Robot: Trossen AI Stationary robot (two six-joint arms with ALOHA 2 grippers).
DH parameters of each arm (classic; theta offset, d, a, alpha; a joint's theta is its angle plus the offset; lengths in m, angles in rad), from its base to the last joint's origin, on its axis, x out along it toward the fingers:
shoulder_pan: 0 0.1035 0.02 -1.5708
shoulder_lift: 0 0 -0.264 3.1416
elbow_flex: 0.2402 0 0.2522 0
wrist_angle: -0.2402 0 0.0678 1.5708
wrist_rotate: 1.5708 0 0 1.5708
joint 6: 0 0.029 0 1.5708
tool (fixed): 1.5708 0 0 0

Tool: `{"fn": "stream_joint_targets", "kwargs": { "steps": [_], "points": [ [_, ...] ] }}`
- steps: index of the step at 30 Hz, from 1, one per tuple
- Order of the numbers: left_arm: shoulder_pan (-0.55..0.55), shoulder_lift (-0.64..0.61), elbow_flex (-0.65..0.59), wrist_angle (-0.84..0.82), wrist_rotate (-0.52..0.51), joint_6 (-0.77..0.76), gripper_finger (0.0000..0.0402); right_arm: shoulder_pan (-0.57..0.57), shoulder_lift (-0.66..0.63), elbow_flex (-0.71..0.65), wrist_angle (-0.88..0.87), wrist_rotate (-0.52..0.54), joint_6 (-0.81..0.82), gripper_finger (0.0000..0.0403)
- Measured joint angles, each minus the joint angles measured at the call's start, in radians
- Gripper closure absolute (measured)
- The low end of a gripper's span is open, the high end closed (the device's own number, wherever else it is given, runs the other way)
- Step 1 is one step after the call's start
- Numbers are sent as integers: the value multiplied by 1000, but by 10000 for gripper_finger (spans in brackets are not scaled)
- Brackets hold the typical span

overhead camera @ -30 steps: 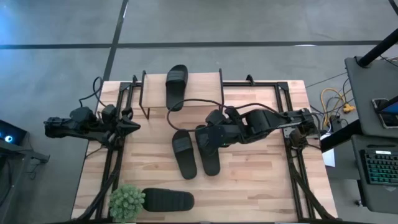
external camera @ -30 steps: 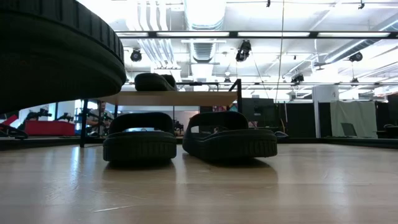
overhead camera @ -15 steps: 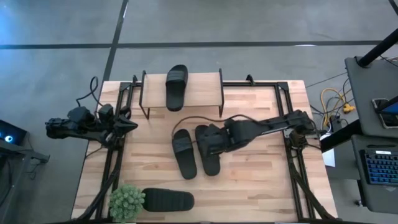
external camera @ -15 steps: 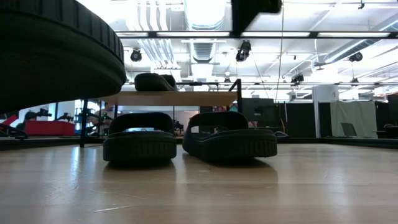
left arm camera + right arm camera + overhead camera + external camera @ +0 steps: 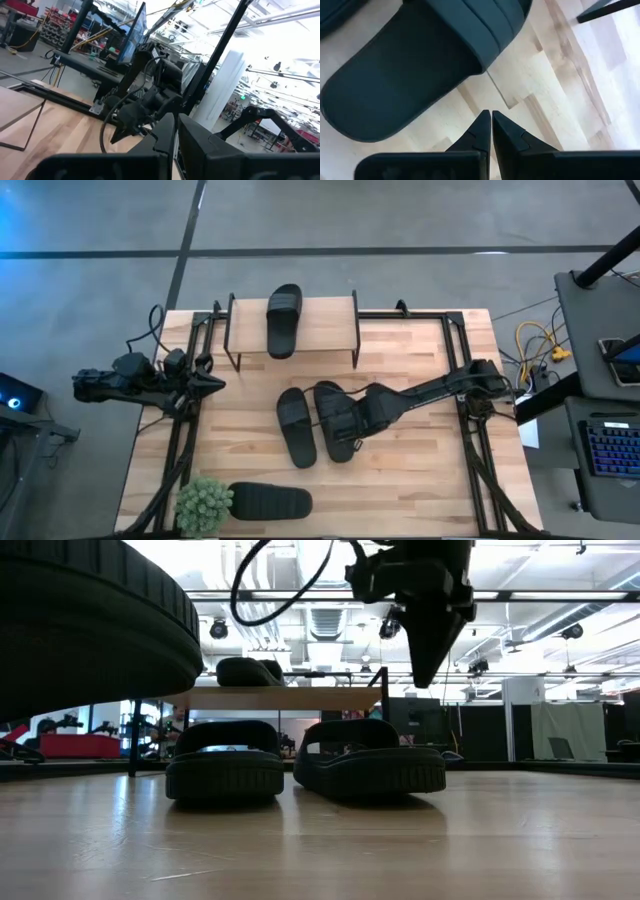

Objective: Pick and place slides into the shelf
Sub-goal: Put the black slide on the shelf

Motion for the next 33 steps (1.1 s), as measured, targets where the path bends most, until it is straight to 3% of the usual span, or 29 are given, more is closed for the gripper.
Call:
{"fn": "stream_joint_targets", "kwargs": {
  "steps": [4,9,18,24,33],
  "points": [
    [0,1,0,0,0,0,391,0,0,-16,133,-36,-161,384],
    [0,1,-3,1,-13,20,391,0,14,-29,306,-93,-385,323],
    [0,4,-10,1,-29,16,391,-2,82,-31,303,81,-499,215],
    [0,1,-10,2,-30,-4,391,5,67,-3,276,117,-491,198],
    [0,9,-10,3,-44,-10,391,-16,120,-39,339,195,-652,197]
  ]
}}
